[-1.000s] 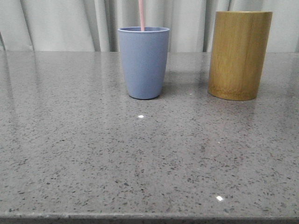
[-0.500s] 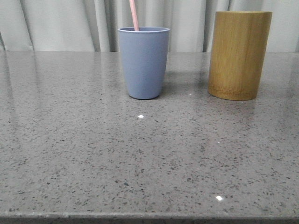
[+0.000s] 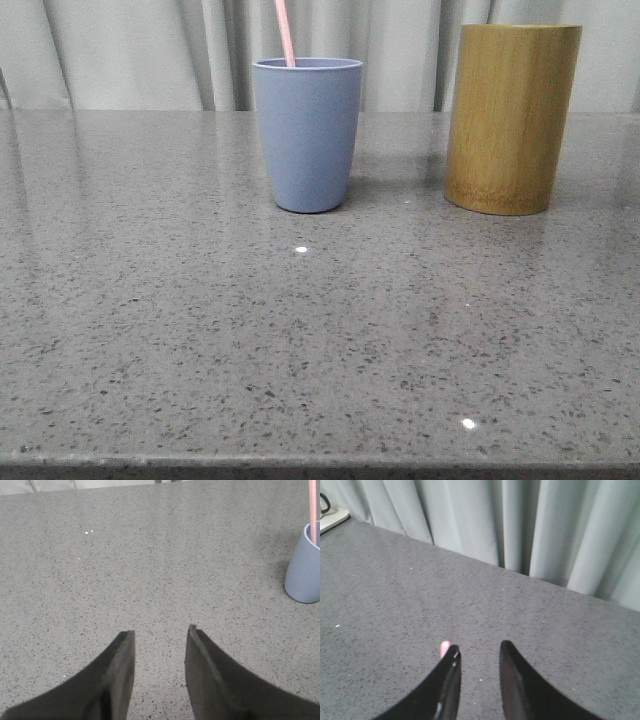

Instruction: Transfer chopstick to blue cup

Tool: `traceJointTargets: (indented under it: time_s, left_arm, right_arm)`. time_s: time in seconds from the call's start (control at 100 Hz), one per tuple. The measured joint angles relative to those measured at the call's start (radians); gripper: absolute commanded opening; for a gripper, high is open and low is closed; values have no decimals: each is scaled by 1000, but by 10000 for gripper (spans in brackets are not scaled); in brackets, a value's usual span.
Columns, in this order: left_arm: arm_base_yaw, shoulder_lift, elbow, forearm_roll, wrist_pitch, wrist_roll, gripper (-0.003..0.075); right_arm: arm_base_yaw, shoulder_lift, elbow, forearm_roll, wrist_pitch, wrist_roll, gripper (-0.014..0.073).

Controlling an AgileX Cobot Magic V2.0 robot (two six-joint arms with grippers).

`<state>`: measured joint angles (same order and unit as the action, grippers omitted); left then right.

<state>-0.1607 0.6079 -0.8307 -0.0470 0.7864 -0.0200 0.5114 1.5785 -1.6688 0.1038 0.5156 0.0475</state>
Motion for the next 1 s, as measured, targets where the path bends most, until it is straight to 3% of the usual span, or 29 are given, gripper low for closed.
traceJointTargets:
  time_s: [0.34, 0.63, 1.0]
  left_arm:
    - [0, 0, 0, 0, 0, -1, 242]
    - [0, 0, 0, 0, 0, -7, 242]
    - [0, -5, 0, 0, 0, -10, 237]
  right_arm:
    - [-149, -270, 266, -9, -10, 4, 218]
    - [-207, -538, 539, -16, -66, 4, 215]
    - [-207, -893, 883, -24, -161, 4, -20]
